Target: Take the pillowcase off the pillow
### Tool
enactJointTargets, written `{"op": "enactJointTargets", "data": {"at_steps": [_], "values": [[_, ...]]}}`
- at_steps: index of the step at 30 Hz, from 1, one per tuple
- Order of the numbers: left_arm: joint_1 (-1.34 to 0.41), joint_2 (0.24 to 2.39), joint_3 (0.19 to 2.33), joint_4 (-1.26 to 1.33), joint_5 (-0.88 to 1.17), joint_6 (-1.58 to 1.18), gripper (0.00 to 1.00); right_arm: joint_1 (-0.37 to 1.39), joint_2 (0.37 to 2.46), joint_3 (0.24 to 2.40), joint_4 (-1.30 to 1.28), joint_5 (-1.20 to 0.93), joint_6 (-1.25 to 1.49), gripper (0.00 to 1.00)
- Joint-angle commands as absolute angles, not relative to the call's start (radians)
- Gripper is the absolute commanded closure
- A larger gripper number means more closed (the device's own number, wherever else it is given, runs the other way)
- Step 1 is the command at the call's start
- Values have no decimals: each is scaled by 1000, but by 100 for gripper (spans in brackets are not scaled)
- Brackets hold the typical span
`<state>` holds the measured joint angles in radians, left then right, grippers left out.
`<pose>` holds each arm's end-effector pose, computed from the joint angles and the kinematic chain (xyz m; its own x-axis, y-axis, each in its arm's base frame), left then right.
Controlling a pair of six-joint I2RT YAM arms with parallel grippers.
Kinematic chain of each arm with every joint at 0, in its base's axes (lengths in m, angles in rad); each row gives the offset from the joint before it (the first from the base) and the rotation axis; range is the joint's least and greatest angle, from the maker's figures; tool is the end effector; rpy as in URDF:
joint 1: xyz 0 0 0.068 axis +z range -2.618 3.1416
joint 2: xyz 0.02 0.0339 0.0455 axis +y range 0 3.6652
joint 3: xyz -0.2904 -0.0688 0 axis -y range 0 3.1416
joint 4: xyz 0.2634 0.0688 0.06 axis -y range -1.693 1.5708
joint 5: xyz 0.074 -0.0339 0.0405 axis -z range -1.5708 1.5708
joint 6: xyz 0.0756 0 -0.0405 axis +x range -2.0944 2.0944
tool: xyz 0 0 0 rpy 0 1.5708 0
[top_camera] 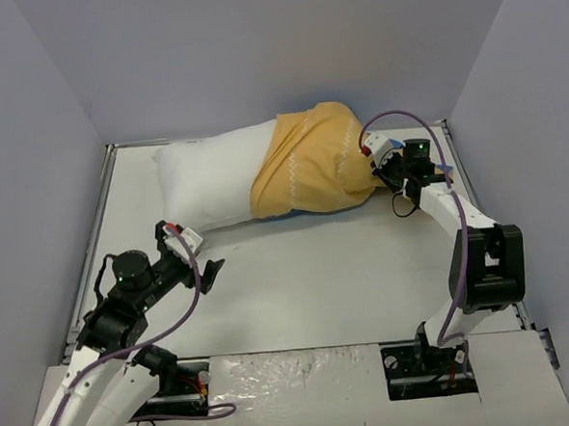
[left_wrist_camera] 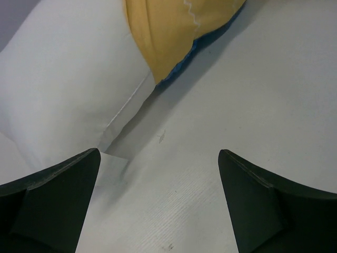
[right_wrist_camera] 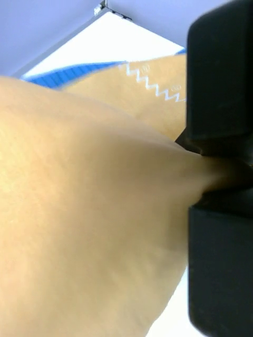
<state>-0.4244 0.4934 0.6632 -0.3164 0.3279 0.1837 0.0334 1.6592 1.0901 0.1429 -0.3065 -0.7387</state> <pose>0.1337 -0.0871 0.3334 -0.0066 0.1928 -0.9812 0.6930 0.7082 0.1345 0.4319 0.0373 0.2510 -0.0992 -0.6456 -0.7572 -0.5048 0.6884 -0.5209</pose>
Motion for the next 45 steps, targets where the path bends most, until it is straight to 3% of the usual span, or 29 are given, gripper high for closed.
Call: {"op": "enactJointTargets", "data": {"at_steps": [1,8,14,19,21,22,24,25,28,31,37,45], "values": [[-446,666,742,-293,310,264,6,5,1453,1063,129,-477,-646,100],[-563,992,873,-348,102,484,3,-31,1292,1034,112,-566,-569,100],[-641,1141,848,-60,-118,733,3,-35,1292,1038,77,-587,-565,100],[-609,1368,945,37,-127,815,5,-46,1247,1032,38,-615,-578,100],[-592,1434,992,19,-111,813,13,-49,1232,1031,18,-626,-583,100],[-575,1493,1029,6,-91,813,31,-55,1215,1025,12,-632,-583,100],[-566,1558,1052,11,-78,807,55,-63,1200,1022,5,-652,-581,100],[-560,1572,1063,23,-78,802,74,-70,1187,1019,5,-658,-580,100],[-546,1579,1071,31,-66,776,98,-86,1164,1014,-35,-676,-587,100],[-508,1505,1063,17,-54,744,98,-115,1146,1019,-41,-660,-609,100],[-247,1226,997,46,119,560,98,-273,1144,1093,-40,-615,-638,100],[38,1025,891,213,123,214,98,-449,1177,1141,-34,-563,-650,100]]}}
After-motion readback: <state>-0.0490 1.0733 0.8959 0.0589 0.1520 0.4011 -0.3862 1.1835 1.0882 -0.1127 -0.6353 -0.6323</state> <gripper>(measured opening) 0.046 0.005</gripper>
